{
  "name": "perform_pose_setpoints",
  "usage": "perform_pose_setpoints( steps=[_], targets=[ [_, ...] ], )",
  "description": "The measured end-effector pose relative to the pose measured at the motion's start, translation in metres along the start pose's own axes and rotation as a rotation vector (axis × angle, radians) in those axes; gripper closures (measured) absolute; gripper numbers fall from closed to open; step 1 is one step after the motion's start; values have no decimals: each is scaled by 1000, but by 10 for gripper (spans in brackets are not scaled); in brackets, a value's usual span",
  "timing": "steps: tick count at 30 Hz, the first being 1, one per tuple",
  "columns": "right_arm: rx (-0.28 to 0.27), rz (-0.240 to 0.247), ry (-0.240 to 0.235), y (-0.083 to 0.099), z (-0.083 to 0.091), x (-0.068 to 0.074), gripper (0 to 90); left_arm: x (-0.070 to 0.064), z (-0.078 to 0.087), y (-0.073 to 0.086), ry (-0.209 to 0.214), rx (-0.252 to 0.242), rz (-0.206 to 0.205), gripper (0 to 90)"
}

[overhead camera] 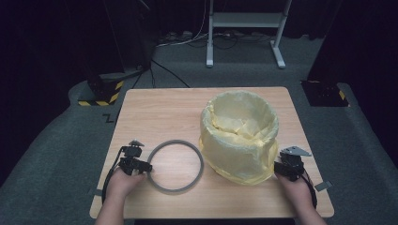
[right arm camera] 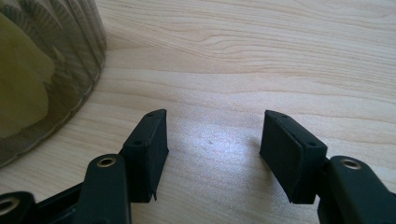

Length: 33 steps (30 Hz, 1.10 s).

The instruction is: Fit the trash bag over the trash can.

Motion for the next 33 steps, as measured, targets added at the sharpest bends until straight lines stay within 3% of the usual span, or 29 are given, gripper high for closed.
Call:
perform_pose_setpoints(
  steps=[3, 4, 6, 8, 11, 21, 27, 33],
  targets=[
    [1, -2, 0, 0, 0, 0, 410, 0, -1, -4, -20, 89, -6, 428],
    [1, 1, -4, 0, 0, 0, 410, -2, -2, -6, -2, 103, 8, 422],
    [1, 4, -5, 0, 0, 0, 410, -1, -3, -7, -10, 149, 17, 429],
    [1, 4, -4, 0, 0, 0, 410, 0, -3, -7, -25, 178, 8, 430],
    [1, 4, -4, 0, 0, 0, 411, -2, -5, -8, -32, 264, 2, 400],
    [1, 2, -3, 0, -1, 0, 412, -8, -5, -16, -28, 341, 9, 496],
    [2, -4, -1, -1, -1, 0, 415, -10, -6, -20, -9, 361, 60, 543],
    [1, -5, 1, -1, -1, 0, 416, -6, -5, -24, -28, 417, 99, 582]
  ],
)
Point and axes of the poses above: each handheld gripper's, and its own axes: z roughly backward along the jaws, y roughly out of its underside, x roughly to its left, the point moved 9 cm from there along -z, roughly forward along the jaws, and after that the axes turned 10 degrees about -z, right-handed, at the moved point
